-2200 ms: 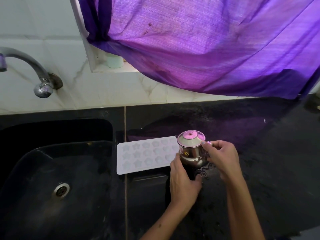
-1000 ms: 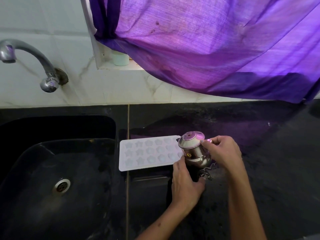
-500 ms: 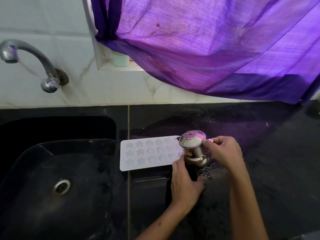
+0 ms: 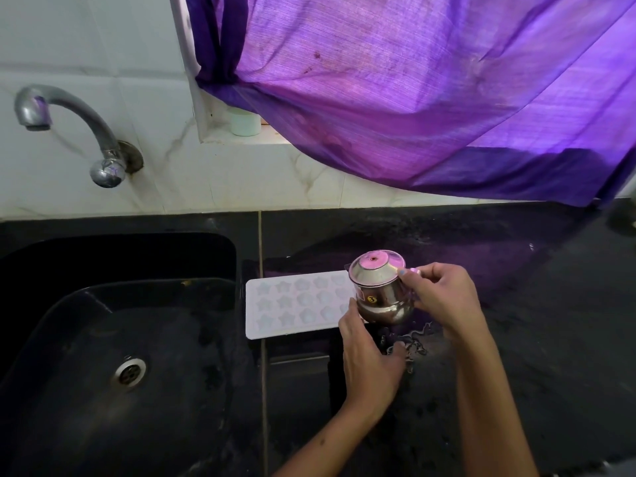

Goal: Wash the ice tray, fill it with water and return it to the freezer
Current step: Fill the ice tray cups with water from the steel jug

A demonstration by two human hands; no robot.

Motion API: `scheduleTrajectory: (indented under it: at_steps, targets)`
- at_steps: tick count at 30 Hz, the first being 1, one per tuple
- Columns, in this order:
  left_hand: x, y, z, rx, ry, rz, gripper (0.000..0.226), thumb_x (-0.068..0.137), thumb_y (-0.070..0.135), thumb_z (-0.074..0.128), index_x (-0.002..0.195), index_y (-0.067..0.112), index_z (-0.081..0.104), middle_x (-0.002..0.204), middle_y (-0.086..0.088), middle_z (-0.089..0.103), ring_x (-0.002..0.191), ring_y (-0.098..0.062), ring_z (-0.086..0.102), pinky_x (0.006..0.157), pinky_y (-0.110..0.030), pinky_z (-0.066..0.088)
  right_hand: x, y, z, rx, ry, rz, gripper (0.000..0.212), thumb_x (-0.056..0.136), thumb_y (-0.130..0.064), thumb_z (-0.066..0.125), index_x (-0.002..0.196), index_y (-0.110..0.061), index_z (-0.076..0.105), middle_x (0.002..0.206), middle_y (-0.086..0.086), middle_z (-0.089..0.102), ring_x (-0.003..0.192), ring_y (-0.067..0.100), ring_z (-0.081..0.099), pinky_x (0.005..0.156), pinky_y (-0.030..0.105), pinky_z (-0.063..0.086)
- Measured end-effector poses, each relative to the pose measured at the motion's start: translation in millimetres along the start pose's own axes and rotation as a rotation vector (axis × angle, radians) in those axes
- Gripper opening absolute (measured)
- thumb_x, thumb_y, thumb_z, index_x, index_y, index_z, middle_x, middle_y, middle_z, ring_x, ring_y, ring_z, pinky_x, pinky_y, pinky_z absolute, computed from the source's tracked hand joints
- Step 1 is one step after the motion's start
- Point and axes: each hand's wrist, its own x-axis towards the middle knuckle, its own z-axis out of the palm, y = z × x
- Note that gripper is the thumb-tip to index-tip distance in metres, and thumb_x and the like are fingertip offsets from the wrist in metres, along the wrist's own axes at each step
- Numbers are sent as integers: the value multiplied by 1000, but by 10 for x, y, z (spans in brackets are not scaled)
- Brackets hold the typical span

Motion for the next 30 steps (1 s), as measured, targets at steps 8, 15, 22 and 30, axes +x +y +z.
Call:
scheduleTrajectory:
  at_steps: [8,15,22,30]
  targets:
    - [5,-27,-19,-14,1,-41,89,74,17,74,146,24,23,137,3,34,121,-6,43,96,-16,38,-85,-102,84,-204,13,-87,22,84,-38,67,68,-24,63,69,-5,68,75,18,64,75,42,54]
    - [5,-39,-24,-24,-4,-58,90,75,18,74,148,23,21,134,5,34,121,-6,43,96,-16,37,-104,-129,97,-241,5,-90,22,85,-37,65,70,-20,64,71,-8,66,77,18,62,70,35,48]
    - [2,-33,-24,-12,-10,-73,90,75,18,74,148,21,22,135,2,35,122,-9,44,96,-17,38,-121,-133,108,-245,9,-82,24,85,-37,64,67,-22,62,72,-7,66,79,19,62,67,32,44]
    - [-3,-26,-33,-10,-9,-76,89,75,18,74,147,21,23,135,1,35,122,-11,44,95,-18,39,-145,-144,111,-243,14,-57,23,85,-36,64,66,-24,59,73,-7,65,79,20,62,68,34,48]
